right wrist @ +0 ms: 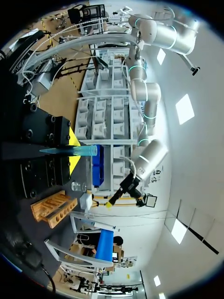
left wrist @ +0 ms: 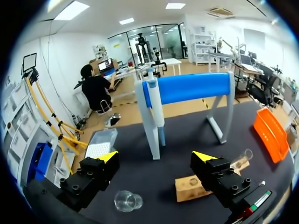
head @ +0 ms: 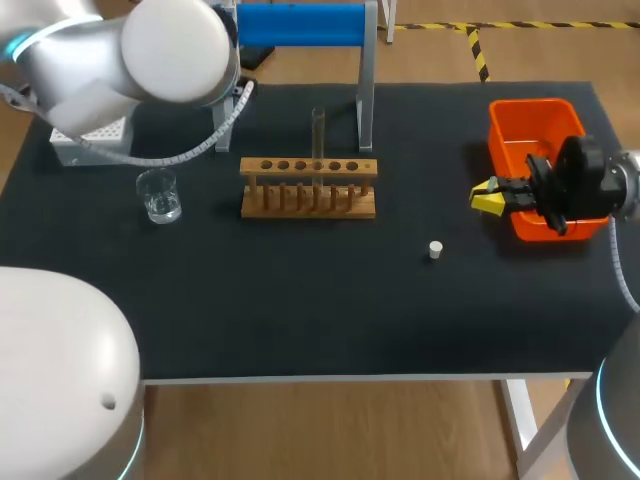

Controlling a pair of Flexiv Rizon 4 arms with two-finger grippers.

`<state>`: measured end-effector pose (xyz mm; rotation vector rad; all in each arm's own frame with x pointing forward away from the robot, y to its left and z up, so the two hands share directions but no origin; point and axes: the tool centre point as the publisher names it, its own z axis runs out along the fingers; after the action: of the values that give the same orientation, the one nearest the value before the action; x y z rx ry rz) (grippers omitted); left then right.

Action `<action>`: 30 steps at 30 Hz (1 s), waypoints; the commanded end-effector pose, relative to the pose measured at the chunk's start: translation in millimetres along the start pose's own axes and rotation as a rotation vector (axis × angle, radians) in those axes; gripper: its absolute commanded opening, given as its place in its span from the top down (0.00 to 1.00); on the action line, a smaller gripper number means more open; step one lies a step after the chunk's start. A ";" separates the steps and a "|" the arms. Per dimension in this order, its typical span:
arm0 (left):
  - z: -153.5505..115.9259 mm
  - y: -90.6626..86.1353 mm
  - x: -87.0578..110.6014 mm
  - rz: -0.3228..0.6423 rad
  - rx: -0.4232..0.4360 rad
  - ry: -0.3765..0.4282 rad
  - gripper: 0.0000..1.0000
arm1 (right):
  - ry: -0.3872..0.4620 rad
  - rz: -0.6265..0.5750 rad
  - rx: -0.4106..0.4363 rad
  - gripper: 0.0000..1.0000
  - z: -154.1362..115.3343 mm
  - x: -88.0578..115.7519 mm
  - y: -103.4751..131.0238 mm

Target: Invert the test tube, pick up the pipette, mount the tip to pipette, aspirate from beaker and dispense into the tube, eject the tip, return the pipette, and cap with the stopper.

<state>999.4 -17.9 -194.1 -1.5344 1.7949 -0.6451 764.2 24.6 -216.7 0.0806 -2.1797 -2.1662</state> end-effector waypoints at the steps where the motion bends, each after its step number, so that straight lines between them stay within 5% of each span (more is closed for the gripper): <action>1: 12.1 -5.3 0.1 -0.021 0.024 -0.008 0.00 | 0.001 -0.001 0.001 1.00 -0.6 0.7 -0.1; 30: 60.1 -56.9 5.1 -0.133 0.227 0.020 0.00 | 0.001 -0.001 0.001 1.00 -0.6 0.7 -0.1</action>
<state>1073.0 -27.2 -186.9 -1.5086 1.5747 -0.8978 764.3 24.5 -216.7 0.0805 -2.1797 -2.1663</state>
